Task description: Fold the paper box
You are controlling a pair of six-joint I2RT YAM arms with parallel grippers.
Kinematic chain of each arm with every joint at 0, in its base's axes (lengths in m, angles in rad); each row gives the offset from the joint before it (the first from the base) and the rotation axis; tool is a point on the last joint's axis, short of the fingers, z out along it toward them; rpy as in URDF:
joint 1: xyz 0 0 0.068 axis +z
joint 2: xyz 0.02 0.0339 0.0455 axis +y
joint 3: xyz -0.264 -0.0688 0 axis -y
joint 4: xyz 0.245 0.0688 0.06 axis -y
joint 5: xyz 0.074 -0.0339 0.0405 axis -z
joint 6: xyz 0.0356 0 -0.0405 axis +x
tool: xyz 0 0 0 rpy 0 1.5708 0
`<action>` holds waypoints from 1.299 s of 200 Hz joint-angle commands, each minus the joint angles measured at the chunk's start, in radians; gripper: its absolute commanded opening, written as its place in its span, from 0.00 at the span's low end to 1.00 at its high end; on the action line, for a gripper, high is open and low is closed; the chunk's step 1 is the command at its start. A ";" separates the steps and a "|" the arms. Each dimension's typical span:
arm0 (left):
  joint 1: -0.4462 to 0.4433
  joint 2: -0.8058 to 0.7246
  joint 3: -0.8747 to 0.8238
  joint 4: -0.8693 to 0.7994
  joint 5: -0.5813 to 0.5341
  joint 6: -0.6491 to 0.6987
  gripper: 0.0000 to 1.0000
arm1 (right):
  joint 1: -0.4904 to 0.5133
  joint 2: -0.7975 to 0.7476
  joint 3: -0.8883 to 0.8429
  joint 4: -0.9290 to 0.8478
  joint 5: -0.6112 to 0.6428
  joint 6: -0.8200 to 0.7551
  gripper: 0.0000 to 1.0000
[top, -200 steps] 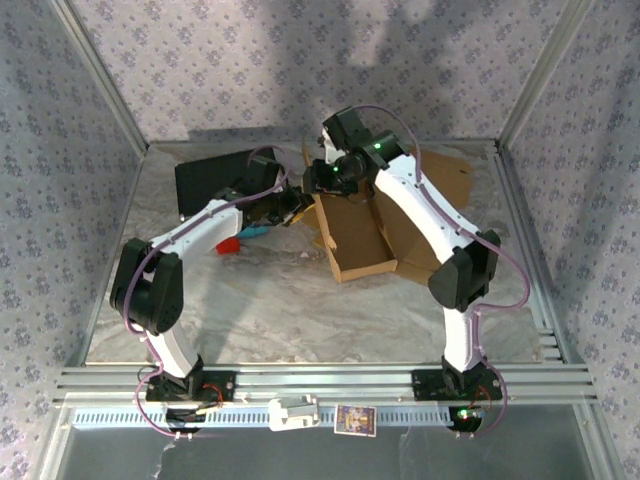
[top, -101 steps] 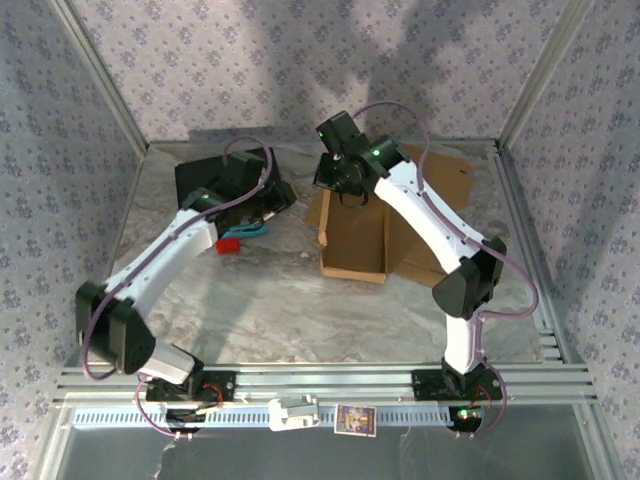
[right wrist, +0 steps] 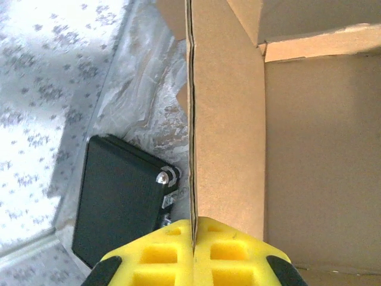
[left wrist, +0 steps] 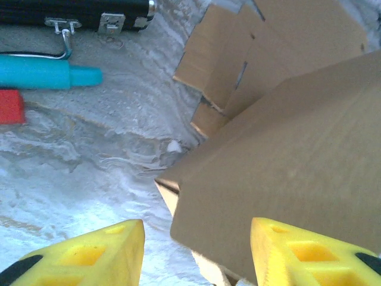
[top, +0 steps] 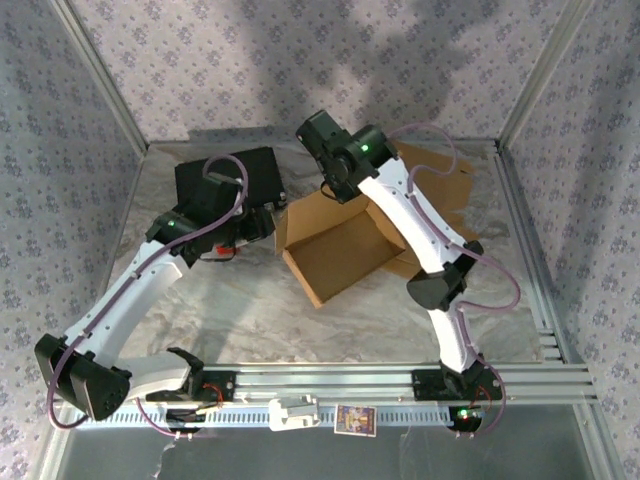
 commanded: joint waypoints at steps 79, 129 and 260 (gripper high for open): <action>-0.010 -0.251 -0.276 0.285 0.021 0.422 0.50 | -0.037 -0.010 -0.099 -0.147 -0.005 0.132 0.00; -0.054 -0.228 -0.322 0.376 0.082 0.691 0.53 | -0.059 -0.029 -0.119 -0.121 -0.017 0.087 0.00; -0.138 -0.004 -0.232 0.468 -0.026 0.793 0.45 | -0.071 -0.056 -0.173 -0.059 -0.055 0.052 0.00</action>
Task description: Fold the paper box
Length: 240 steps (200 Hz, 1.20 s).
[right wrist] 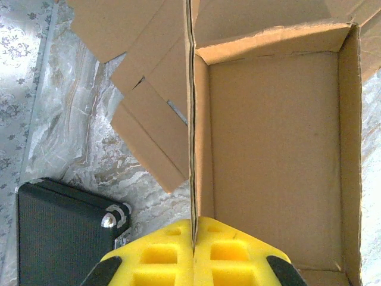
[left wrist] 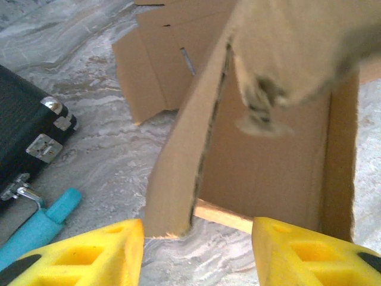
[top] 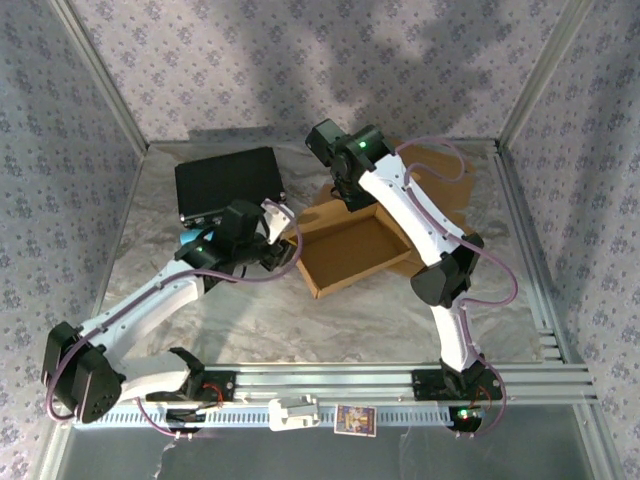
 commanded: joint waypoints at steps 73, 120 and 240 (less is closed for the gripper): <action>-0.019 0.057 0.076 0.039 -0.031 -0.027 0.00 | -0.006 -0.051 -0.044 0.025 -0.012 -0.048 0.00; 0.066 0.017 0.099 -0.049 0.155 0.024 0.00 | -0.036 -0.171 -0.122 0.278 0.083 -0.711 0.47; 0.335 -0.023 0.117 -0.241 0.472 0.303 0.00 | -0.497 -0.887 -1.303 1.051 -0.716 -2.096 0.71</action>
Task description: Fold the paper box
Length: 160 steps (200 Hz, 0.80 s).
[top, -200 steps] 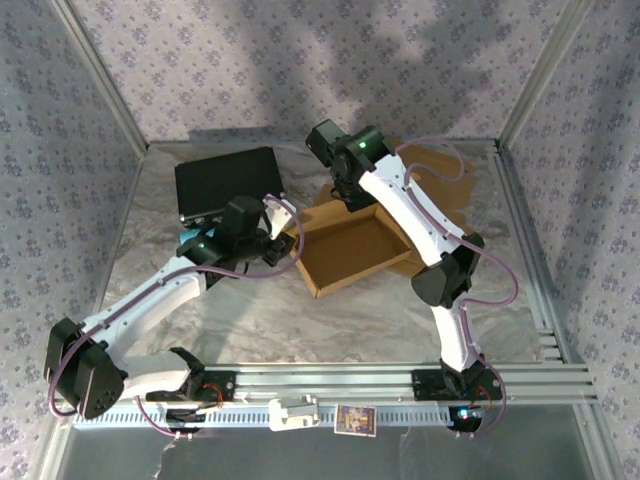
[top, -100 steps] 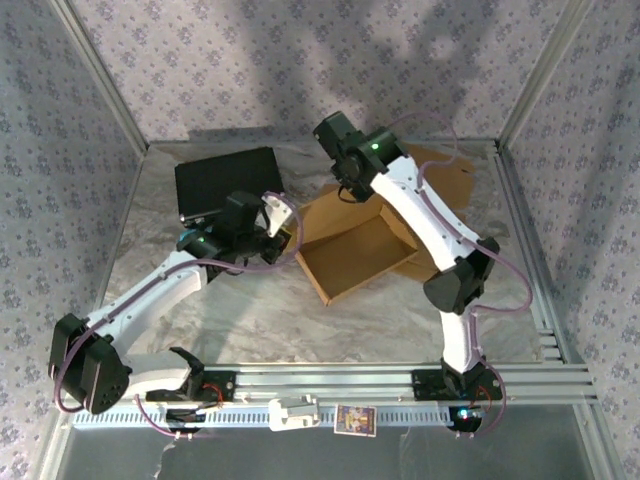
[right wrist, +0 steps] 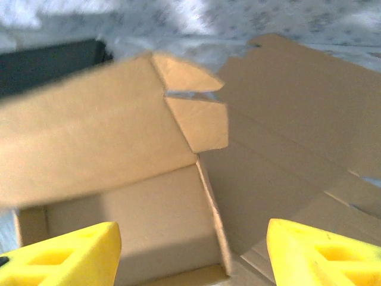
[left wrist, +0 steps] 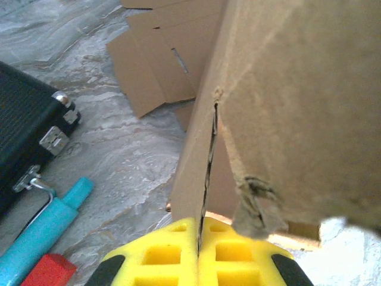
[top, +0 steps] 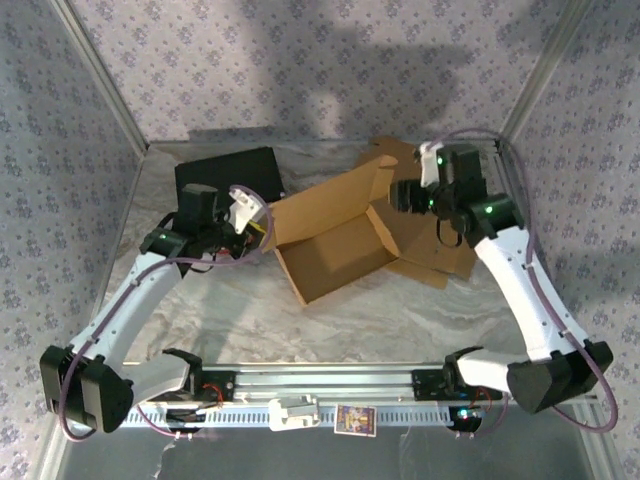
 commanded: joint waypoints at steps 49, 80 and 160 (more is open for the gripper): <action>0.100 0.119 0.109 -0.056 0.147 0.165 0.00 | -0.307 0.109 -0.264 0.348 -0.589 -0.615 0.79; 0.139 0.201 0.164 -0.066 0.197 0.187 0.00 | -0.291 0.247 -0.173 0.344 -0.554 -0.743 0.78; 0.166 0.292 0.227 -0.057 0.178 0.185 0.00 | -0.222 0.559 0.152 0.327 -0.617 -0.746 0.71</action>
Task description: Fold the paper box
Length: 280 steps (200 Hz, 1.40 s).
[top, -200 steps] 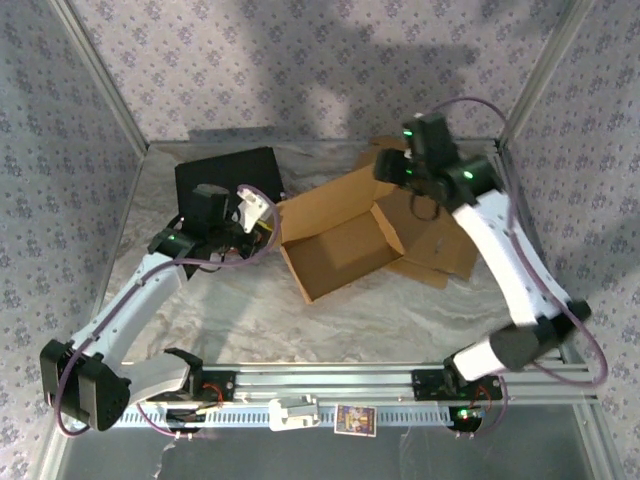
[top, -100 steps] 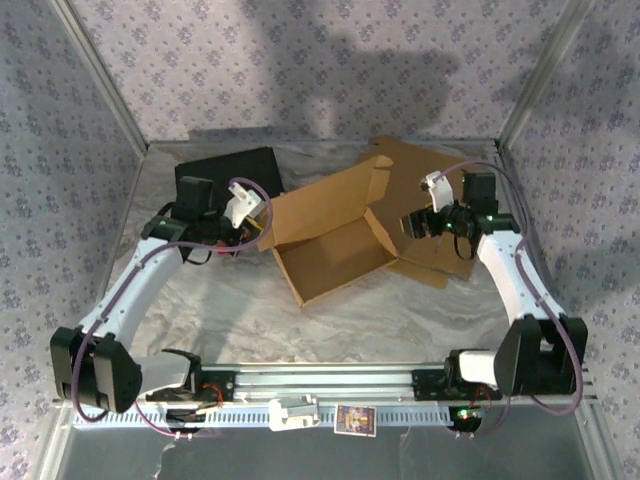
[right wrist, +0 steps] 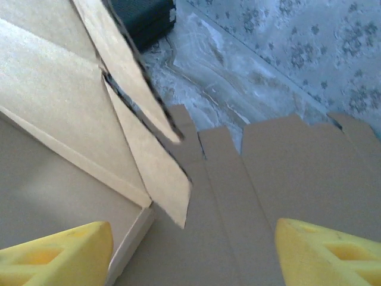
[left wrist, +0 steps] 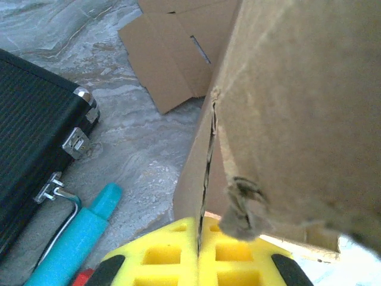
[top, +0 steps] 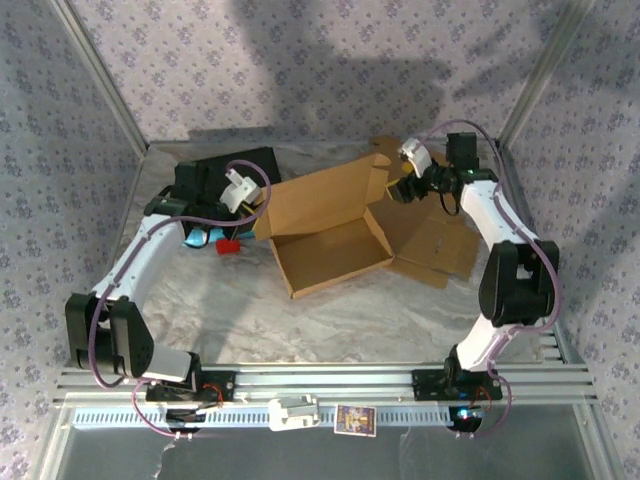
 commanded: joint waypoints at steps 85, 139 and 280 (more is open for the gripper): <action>0.007 0.079 0.100 0.054 -0.021 -0.039 0.00 | 0.067 0.087 0.134 -0.080 -0.016 -0.016 0.33; -0.022 0.099 0.104 0.106 -0.066 -0.115 0.00 | 0.103 0.060 0.099 -0.098 0.044 0.030 0.07; -0.272 0.222 0.274 0.099 -0.603 -0.715 0.00 | 0.334 -0.120 -0.056 0.075 0.578 0.689 0.00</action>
